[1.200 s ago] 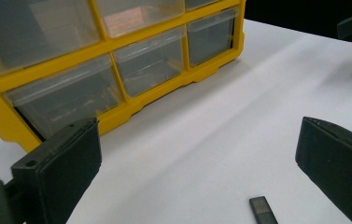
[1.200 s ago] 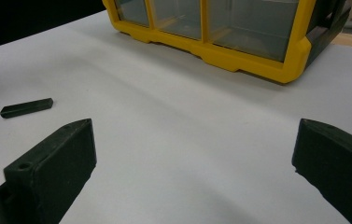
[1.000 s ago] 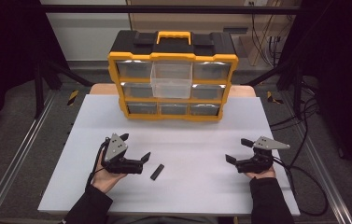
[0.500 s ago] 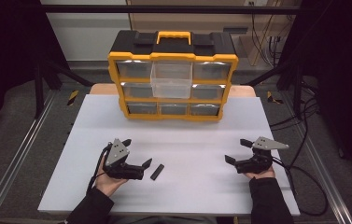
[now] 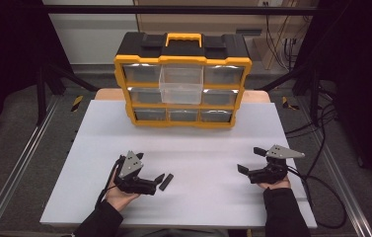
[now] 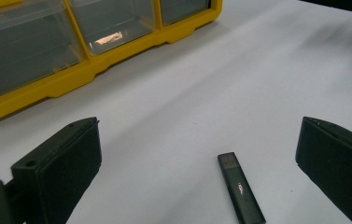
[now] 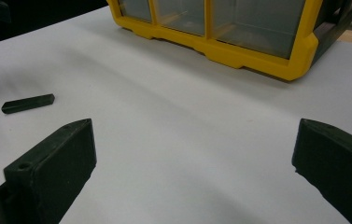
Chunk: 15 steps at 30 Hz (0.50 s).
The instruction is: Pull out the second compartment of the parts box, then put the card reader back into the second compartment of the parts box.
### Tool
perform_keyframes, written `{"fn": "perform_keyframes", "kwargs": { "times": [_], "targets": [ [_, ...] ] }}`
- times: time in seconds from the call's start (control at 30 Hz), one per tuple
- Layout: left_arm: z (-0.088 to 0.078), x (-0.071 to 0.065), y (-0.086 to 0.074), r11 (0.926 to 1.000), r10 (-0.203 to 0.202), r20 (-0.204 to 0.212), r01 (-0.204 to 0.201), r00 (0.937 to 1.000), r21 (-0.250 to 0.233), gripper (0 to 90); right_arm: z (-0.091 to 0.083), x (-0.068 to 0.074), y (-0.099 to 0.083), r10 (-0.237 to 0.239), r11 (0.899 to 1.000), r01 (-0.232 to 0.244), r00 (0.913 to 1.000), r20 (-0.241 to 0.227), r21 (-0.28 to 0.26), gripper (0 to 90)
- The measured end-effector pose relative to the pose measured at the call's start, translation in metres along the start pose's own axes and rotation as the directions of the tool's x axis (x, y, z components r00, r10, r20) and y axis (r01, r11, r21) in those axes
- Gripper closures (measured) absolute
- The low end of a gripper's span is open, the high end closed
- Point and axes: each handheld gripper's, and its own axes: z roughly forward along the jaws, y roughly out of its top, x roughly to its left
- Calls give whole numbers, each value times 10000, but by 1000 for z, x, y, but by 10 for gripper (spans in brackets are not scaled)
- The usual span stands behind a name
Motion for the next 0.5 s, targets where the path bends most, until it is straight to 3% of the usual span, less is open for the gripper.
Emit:
{"fn": "perform_keyframes", "kwargs": {
  "times": [0.5],
  "targets": [
    [9,-11,-5,9984,92,251,-105,9996,558,0,0,0,0,34,10000,-35,10000,-19,-34,4]
  ]
}}
